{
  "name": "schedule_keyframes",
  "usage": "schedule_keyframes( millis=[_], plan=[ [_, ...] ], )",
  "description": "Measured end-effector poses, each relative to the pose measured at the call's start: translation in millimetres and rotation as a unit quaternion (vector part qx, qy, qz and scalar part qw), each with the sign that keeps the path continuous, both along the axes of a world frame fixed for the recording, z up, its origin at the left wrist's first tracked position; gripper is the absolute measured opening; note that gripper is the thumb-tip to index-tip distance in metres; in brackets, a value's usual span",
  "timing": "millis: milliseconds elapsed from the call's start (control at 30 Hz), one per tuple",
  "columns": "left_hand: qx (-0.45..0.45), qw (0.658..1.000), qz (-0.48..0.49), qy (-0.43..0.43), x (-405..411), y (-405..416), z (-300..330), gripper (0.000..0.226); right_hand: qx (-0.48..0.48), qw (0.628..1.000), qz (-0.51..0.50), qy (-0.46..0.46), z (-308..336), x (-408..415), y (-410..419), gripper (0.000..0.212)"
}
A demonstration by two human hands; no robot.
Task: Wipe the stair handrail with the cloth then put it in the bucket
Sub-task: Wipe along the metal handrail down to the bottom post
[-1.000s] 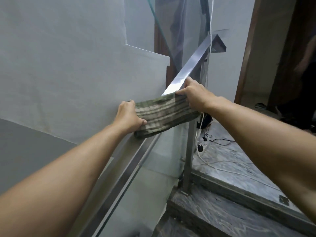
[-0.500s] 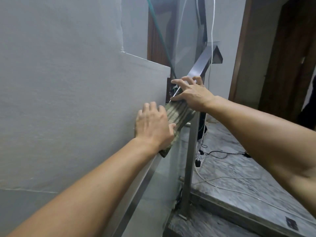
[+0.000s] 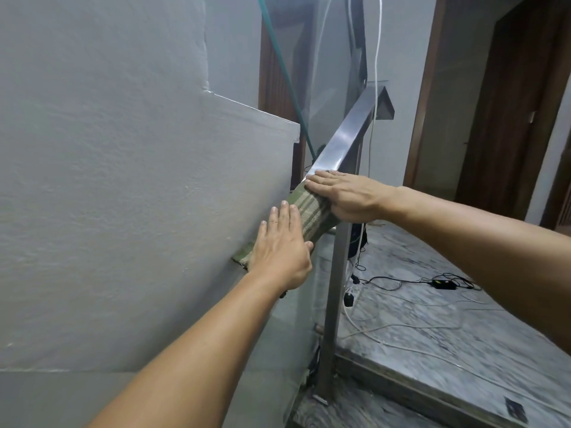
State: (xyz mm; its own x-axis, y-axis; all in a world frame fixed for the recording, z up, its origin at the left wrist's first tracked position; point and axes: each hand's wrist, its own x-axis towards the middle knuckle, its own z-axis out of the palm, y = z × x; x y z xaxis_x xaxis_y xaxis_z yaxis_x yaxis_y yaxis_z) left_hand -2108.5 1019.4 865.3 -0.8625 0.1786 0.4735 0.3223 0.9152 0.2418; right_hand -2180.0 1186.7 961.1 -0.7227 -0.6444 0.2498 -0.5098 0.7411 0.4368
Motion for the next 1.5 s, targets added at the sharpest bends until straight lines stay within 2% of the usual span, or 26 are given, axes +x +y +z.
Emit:
schedule_keyframes(
  millis=[267,467,733,1000,1200,1500],
  plan=[
    [0.008,0.999,0.032,0.005,16,-7,-15,0.069,0.078,0.996,0.039,0.013,-3,6,-9,0.066],
    [0.008,0.999,0.049,0.002,44,-22,-38,0.069,0.094,0.992,0.083,0.007,-19,20,-19,0.068],
    [0.013,0.996,0.093,-0.001,110,-54,-83,0.070,0.110,0.979,0.173,0.013,-62,61,-48,0.068],
    [0.023,0.987,0.157,-0.033,195,-91,-138,0.068,0.189,0.946,0.262,0.039,-109,124,-108,0.078],
    [0.046,0.976,0.200,-0.066,248,-117,-175,0.069,0.184,0.923,0.337,-0.011,-148,162,-138,0.075],
    [0.075,0.947,0.296,-0.099,325,-155,-224,0.080,0.166,0.905,0.392,0.020,-207,228,-186,0.071]
  ],
)
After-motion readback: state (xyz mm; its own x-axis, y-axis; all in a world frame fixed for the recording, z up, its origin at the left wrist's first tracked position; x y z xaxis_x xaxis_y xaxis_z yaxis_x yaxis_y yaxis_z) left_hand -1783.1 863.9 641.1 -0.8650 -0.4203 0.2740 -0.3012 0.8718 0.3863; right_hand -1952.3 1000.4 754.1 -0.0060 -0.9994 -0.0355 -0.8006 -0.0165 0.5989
